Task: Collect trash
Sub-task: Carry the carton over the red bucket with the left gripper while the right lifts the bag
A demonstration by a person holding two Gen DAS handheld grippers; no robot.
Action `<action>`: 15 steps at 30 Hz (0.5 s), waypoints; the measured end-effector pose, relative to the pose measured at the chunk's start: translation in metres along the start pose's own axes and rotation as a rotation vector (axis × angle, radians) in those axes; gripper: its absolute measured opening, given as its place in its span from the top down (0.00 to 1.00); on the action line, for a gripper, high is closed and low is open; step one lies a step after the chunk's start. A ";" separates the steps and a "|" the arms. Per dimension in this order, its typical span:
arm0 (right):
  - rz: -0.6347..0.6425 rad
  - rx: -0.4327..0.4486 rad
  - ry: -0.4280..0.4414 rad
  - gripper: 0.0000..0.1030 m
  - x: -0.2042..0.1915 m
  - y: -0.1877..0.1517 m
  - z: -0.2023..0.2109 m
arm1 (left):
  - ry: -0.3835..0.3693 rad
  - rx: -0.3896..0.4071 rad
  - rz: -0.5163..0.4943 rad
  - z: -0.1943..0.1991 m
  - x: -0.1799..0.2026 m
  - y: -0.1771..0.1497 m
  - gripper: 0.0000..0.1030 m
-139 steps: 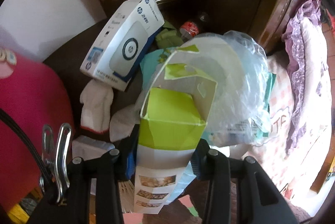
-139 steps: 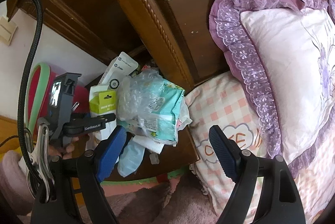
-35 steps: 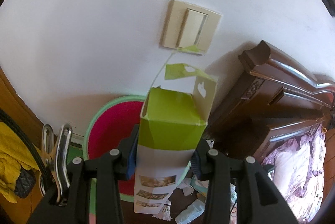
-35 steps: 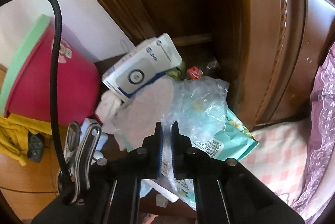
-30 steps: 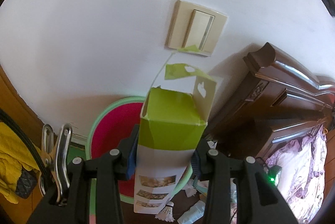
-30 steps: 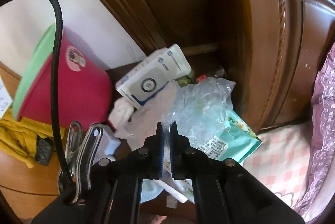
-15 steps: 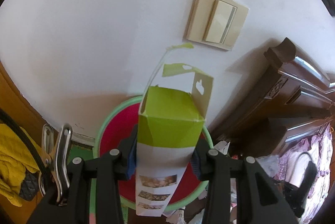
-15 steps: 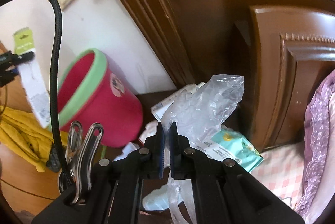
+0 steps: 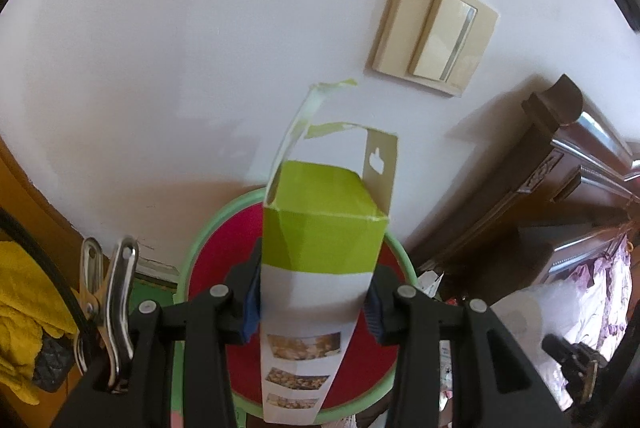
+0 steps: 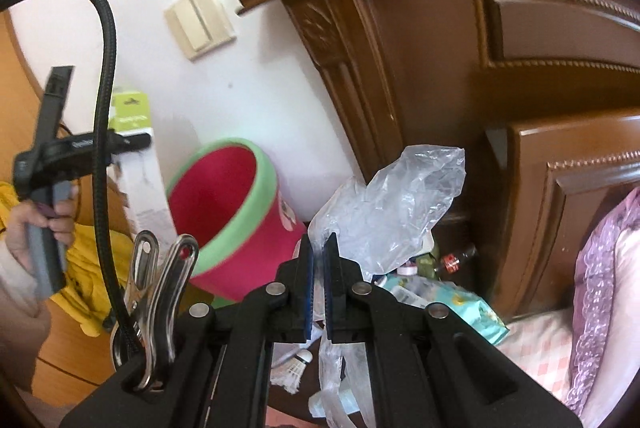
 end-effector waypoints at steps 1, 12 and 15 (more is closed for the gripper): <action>0.005 0.005 0.002 0.95 -0.004 0.001 0.004 | 0.000 -0.003 -0.003 -0.001 0.000 0.000 0.58; 0.062 0.039 0.046 0.95 -0.057 0.013 0.022 | -0.051 -0.048 -0.023 -0.009 -0.001 -0.003 0.58; 0.090 0.044 0.071 0.95 -0.079 0.017 0.019 | -0.060 -0.055 -0.036 -0.009 -0.004 -0.003 0.58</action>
Point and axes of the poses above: each gripper's, at about its wrist camera, not at the fingertips, and z roughly against the way its jaws point, x to its right, y to its top, the point moved 7 cm from there along -z, roughly the way its jaws point, and after that the axes turned 11 degrees about -z, right-handed, at the moved point
